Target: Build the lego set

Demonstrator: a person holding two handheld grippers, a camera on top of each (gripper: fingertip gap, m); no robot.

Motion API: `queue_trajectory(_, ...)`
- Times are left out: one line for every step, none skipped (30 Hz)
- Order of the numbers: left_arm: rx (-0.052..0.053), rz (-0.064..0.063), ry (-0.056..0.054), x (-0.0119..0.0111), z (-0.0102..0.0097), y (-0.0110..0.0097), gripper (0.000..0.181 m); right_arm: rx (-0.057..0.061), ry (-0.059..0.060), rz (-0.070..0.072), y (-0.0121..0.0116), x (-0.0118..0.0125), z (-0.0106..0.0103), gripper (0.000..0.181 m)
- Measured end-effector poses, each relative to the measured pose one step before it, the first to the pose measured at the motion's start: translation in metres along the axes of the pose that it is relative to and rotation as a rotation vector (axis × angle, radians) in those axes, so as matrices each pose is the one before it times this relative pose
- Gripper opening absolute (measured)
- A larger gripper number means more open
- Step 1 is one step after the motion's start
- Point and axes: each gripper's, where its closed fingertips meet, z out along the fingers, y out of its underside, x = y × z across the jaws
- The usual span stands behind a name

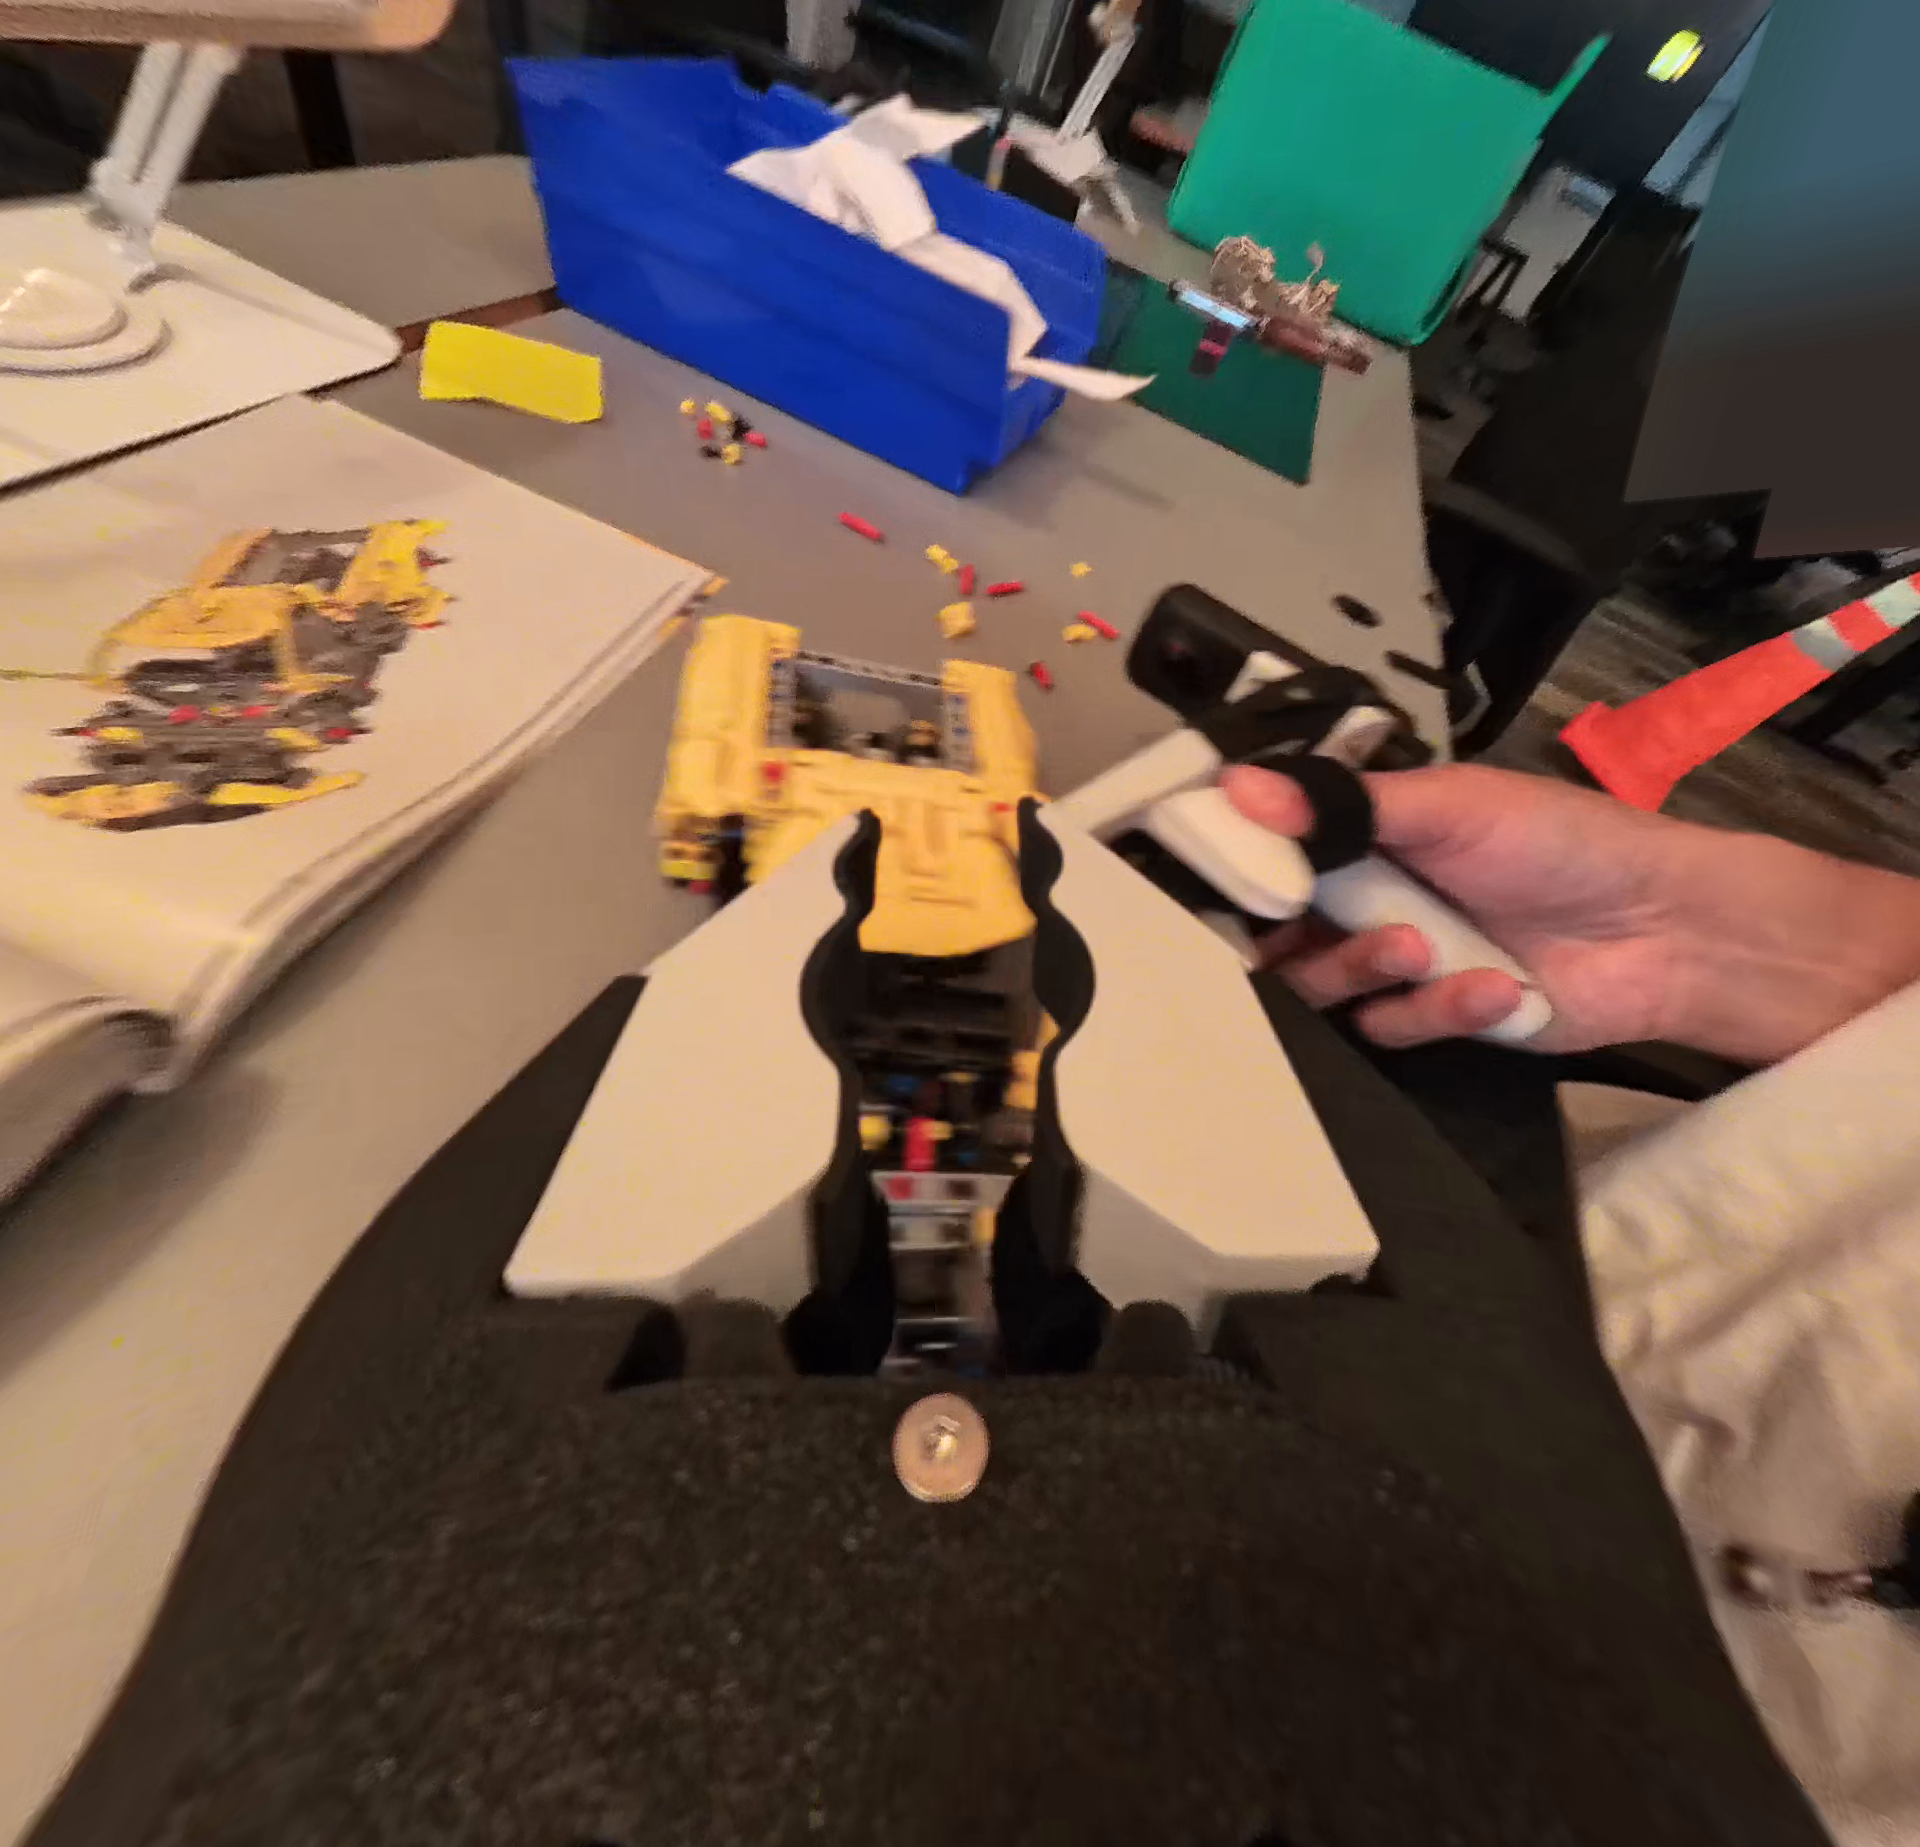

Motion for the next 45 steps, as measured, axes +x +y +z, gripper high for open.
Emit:
queue_trajectory(-0.0226, 0.0016, -0.0168, -0.01909, -0.00152, -0.00381, 0.029, -0.0072, 0.0012, -0.002, 0.0012, 0.00005, 0.00069, 0.002)
queue_trajectory(-0.0188, 0.0008, -0.0102, -0.01885, 0.00077, -0.002, 0.031, -0.0056, 0.0002, -0.0015, 0.00085, -0.00013, 0.00083, 0.003)
queue_trajectory(-0.0335, -0.0185, 0.0251, -0.01277, 0.0037, 0.00207, 0.034, -0.0041, 0.0013, -0.0034, 0.00057, 0.00006, 0.00066, 0.003)
queue_trajectory(-0.0401, -0.0386, 0.0653, -0.00408, 0.00546, 0.00376, 0.035, -0.0033, 0.0004, -0.0017, 0.00039, -0.00011, 0.00044, 0.003)
queue_trajectory(-0.0249, -0.0382, 0.0796, 0.00161, 0.00554, 0.00215, 0.035, 0.0005, 0.0009, -0.0022, 0.00016, 0.00008, 0.00007, 0.003)
queue_trajectory(-0.0201, -0.0236, 0.0501, 0.00041, 0.00554, 0.00242, 0.035, 0.0008, -0.0007, 0.0006, 0.00007, 0.00006, -0.00006, 0.003)
queue_trajectory(-0.0306, -0.0009, 0.0208, -0.001, 0.00569, 0.00467, 0.034, 0.0005, -0.0011, 0.0018, 0.00003, 0.00002, -0.00014, 0.003)
queue_trajectory(-0.0406, 0.0138, 0.0027, -0.00168, 0.00527, 0.00669, 0.034, 0.0004, 0.0003, 0.0002, 0.0, 0.00012, -0.00006, 0.003)
queue_trajectory(-0.0398, 0.0174, 0.0001, -0.00089, 0.00453, 0.00675, 0.034, 0.0019, 0.0013, -0.0011, -0.00021, 0.00026, 0.00005, 0.003)
queue_trajectory(-0.0245, 0.011, 0.0075, 0.00096, 0.00337, 0.00443, 0.034, 0.0005, -0.0006, -0.0008, 0.00007, -0.00013, 0.00001, 0.003)
queue_trajectory(-0.0061, 0.002, 0.0118, 0.00192, 0.00198, 0.0015, 0.034, -0.0006, 0.0002, 0.0001, 0.00002, 0.00012, 0.00004, 0.003)
queue_trajectory(0.0023, -0.0021, 0.0082, 0.00152, 0.00095, -0.00001, 0.031, 0.0008, 0.0, 0.0014, -0.00009, 0.00019, -0.00018, 0.003)
queue_trajectory(0.0, 0.0032, 0.0145, 0.00302, 0.00082, 0.00037, 0.022, 0.0004, -0.0015, 0.0024, -0.00001, -0.00017, -0.00006, 0.003)
queue_trajectory(0.0012, 0.0023, 0.0036, 0.00236, 0.00098, 0.00013, 0.019, 0.0017, -0.0002, 0.0014, -0.0001, 0.00007, -0.00028, 0.003)
queue_trajectory(0.0021, 0.0046, -0.0141, 0.00079, 0.00097, 0.00001, 0.019, 0.0066, 0.0024, -0.0019, -0.00065, 0.00004, -0.00067, 0.003)
queue_trajectory(0.0015, 0.0019, -0.0192, 0.00049, 0.00079, 0.00026, 0.019, 0.0053, 0.0033, -0.0038, -0.00052, 0.0001, -0.00067, 0.003)
queue_trajectory(0.0015, 0.0001, -0.0184, 0.00087, 0.00062, 0.00039, 0.02, -0.001, 0.0003, 0.0015, -0.00012, 0.00001, -0.00059, 0.003)
queue_trajectory(0.0061, -0.0039, -0.0202, 0.00069, 0.00028, 0.00023, 0.019, -0.0002, -0.0028, 0.0069, -0.00078, 0.00017, -0.00089, 0.002)
queue_trajectory(0.0112, -0.0134, -0.0217, 0.00054, 0.00029, 0.00001, 0.02, -0.0001, -0.007, 0.0116, -0.00057, -0.00004, -0.00075, 0.003)
queue_trajectory(0.016, -0.0179, -0.0215, 0.0004, 0.00034, -0.0001, 0.02, 0.0051, -0.005, 0.008, -0.00097, -0.00002, -0.00088, 0.003)
queue_trajectory(0.0186, -0.0187, -0.0199, 0.00059, 0.00032, 0.00012, 0.02, 0.0036, -0.0002, 0.0016, -0.00089, -0.00001, -0.00105, 0.002)
queue_trajectory(0.0193, -0.0194, -0.0174, 0.00085, -0.00001, 0.00016, 0.02, -0.0017, 0.0017, -0.0009, -0.0008, -0.0002, -0.00124, 0.002)
queue_trajectory(0.0187, -0.0177, -0.0164, 0.00129, 0.00008, 0.00054, 0.019, 0.0, 0.0032, -0.0018, -0.00176, -0.00021, -0.00181, 0.002)
queue_trajectory(0.0166, -0.0161, -0.0133, 0.00243, 0.00007, 0.00099, 0.019, 0.0066, 0.0055, -0.0043, -0.0028, -0.00004, -0.00226, 0.002)
queue_trajectory(0.0153, -0.0164, -0.0101, 0.00363, 0.00018, 0.0015, 0.018, 0.0016, 0.0056, -0.0068, -0.00265, -0.00035, -0.00246, 0.002)
queue_trajectory(0.0154, -0.0122, -0.0091, 0.00404, 0.00032, 0.00153, 0.018, 0.0032, 0.0082, -0.0076, -0.00346, 0.00005, -0.00352, 0.002)
queue_trajectory(0.0095, -0.0036, -0.0063, 0.00428, 0.00041, 0.00226, 0.017, -0.003, 0.0067, -0.0055, -0.00288, 0.00024, -0.00376, 0.002)
queue_trajectory(0.0019, 0.0067, -0.0035, 0.00385, 0.00033, 0.00212, 0.017, -0.0104, -0.0025, 0.014, -0.00145, -0.00025, -0.00298, 0.002)
queue_trajectory(-0.0052, 0.0193, -0.0035, 0.00227, -0.0003, 0.0008, 0.017, -0.0207, -0.0062, 0.0207, -0.00013, -0.00029, -0.00238, 0.002)
queue_trajectory(0.0004, 0.0312, -0.0085, -0.00007, -0.00143, -0.00329, 0.018, -0.0133, 0.0023, 0.0058, -0.00018, 0.00077, -0.00143, 0.002)
queue_trajectory(0.014, 0.0362, -0.012, -0.00283, -0.00275, -0.00885, 0.019, -0.0188, -0.002, 0.0078, 0.00081, -0.00015, -0.00038, 0.002)
queue_trajectory(0.0164, 0.0327, -0.0016, -0.00412, -0.00247, -0.01218, 0.021, -0.018, -0.0036, 0.0143, 0.00057, -0.00015, -0.00015, 0.003)
queue_trajectory(0.0019, 0.0239, 0.0215, -0.0034, -0.00026, -0.01197, 0.024, -0.0108, -0.0036, 0.0128, 0.0, -0.00013, 0.00005, 0.003)
queue_trajectory(-0.0229, 0.0213, 0.0512, -0.00059, 0.00309, -0.0089, 0.026, -0.0064, 0.0012, 0.0071, -0.00002, 0.00029, 0.00015, 0.003)
queue_trajectory(-0.0488, 0.0231, 0.0762, 0.00189, 0.00618, -0.00428, 0.028, -0.0039, 0.0023, 0.0047, 0.00013, 0.00007, 0.00042, 0.003)
queue_trajectory(-0.0675, 0.0229, 0.0934, 0.00324, 0.00825, -0.00027, 0.028, -0.0013, 0.0025, 0.0047, 0.00002, -0.00009, 0.00029, 0.003)
queue_trajectory(-0.073, 0.0233, 0.1081, 0.0053, 0.00876, 0.00147, 0.032, 0.0014, 0.0046, 0.0006, -0.00003, 0.00002, 0.00031, 0.003)
queue_trajectory(-0.0476, 0.0156, 0.1049, 0.00542, 0.00733, -0.00202, 0.033, 0.0048, 0.0059, -0.0014, -0.00004, -0.0001, 0.00036, 0.003)
queue_trajectory(-0.0272, 0.0103, 0.0887, 0.00473, 0.00583, -0.0039, 0.033, 0.0045, 0.0061, -0.0008, -0.00003, -0.00003, 0.00019, 0.003)
queue_trajectory(-0.0464, 0.0206, 0.0753, 0.00433, 0.00554, 0.00048, 0.033, 0.0035, 0.0043, -0.0008, -0.00008, -0.00009, -0.00001, 0.003)
queue_trajectory(-0.0659, 0.0235, 0.0361, -0.00124, 0.00545, 0.0052, 0.035, 0.0009, 0.0012, 0.0007, 0.00002, -0.00007, -0.0001, 0.003)
queue_trajectory(-0.0688, 0.0252, 0.0107, -0.00441, 0.00535, 0.00713, 0.04, -0.0004, -0.0011, 0.0012, 0.00004, -0.00024, -0.00017, 0.003)
queue_trajectory(-0.0525, 0.0255, 0.0068, -0.00357, 0.00495, 0.00586, 0.046, 0.0005, -0.0006, -0.0002, -0.00018, 0.00012, -0.00002, 0.003)
queue_trajectory(-0.0268, 0.022, 0.0134, -0.00086, 0.00393, 0.00271, 0.049, 0.0007, -0.0004, -0.0014, -0.00002, 0.00006, 0.00011, 0.002)
queue_trajectory(-0.0116, 0.0157, 0.0302, 0.00309, 0.00319, 0.00064, 0.05, 0.0002, 0.0004, -0.003, 0.00005, -0.00003, 0.00029, 0.003)
